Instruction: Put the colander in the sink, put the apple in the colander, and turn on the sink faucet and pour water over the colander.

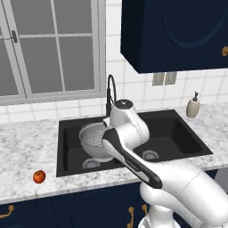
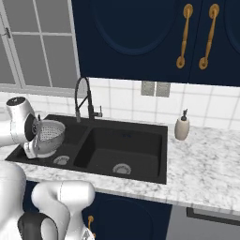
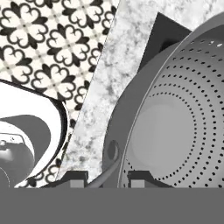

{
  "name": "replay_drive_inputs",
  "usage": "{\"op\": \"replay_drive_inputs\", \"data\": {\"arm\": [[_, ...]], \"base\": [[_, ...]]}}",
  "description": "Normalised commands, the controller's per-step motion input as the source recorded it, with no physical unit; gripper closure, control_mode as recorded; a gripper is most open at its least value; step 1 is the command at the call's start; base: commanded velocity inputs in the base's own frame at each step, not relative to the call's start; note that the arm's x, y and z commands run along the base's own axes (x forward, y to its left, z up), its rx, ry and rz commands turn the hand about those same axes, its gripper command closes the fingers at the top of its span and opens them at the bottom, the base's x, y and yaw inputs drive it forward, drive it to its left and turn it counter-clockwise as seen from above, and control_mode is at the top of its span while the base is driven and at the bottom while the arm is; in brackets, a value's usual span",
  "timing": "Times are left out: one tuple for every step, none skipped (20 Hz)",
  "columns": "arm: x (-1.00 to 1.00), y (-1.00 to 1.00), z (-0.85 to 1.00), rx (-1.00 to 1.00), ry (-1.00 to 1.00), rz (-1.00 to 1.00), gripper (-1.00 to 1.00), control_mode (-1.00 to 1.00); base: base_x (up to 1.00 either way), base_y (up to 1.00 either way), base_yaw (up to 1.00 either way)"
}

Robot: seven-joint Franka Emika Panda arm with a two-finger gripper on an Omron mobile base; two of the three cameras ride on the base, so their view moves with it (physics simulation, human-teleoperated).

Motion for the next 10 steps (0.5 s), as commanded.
{"op": "replay_drive_inputs", "data": {"arm": [[0.91,0.42,-0.09,0.0,0.0,0.27,1.0,-1.0],[0.96,0.38,-0.13,0.0,0.0,0.21,1.0,-1.0],[0.96,0.34,-0.13,0.0,0.0,0.17,1.0,-1.0],[0.96,0.32,-0.15,0.0,0.0,0.14,1.0,-1.0],[0.92,0.32,-0.22,0.0,0.0,0.12,1.0,-1.0],[0.84,0.31,-0.28,0.0,0.0,0.09,1.0,-1.0],[0.77,0.29,-0.31,0.0,0.0,0.06,1.0,-1.0],[0.64,0.31,-0.33,-0.02,0.0,0.0,1.0,-1.0],[0.54,0.29,-0.29,-0.04,0.0,0.0,1.0,-1.0],[0.48,0.32,-0.27,-0.06,0.0,0.0,1.0,-1.0]], "base": [[0.0,0.0,0.0],[0.0,0.0,0.0],[0.0,0.0,0.0],[0.0,0.0,0.0],[0.0,0.0,0.0],[0.0,0.0,0.0],[0.0,0.0,0.0],[0.0,0.0,0.0],[0.0,0.0,0.0],[0.0,0.0,0.0]]}}
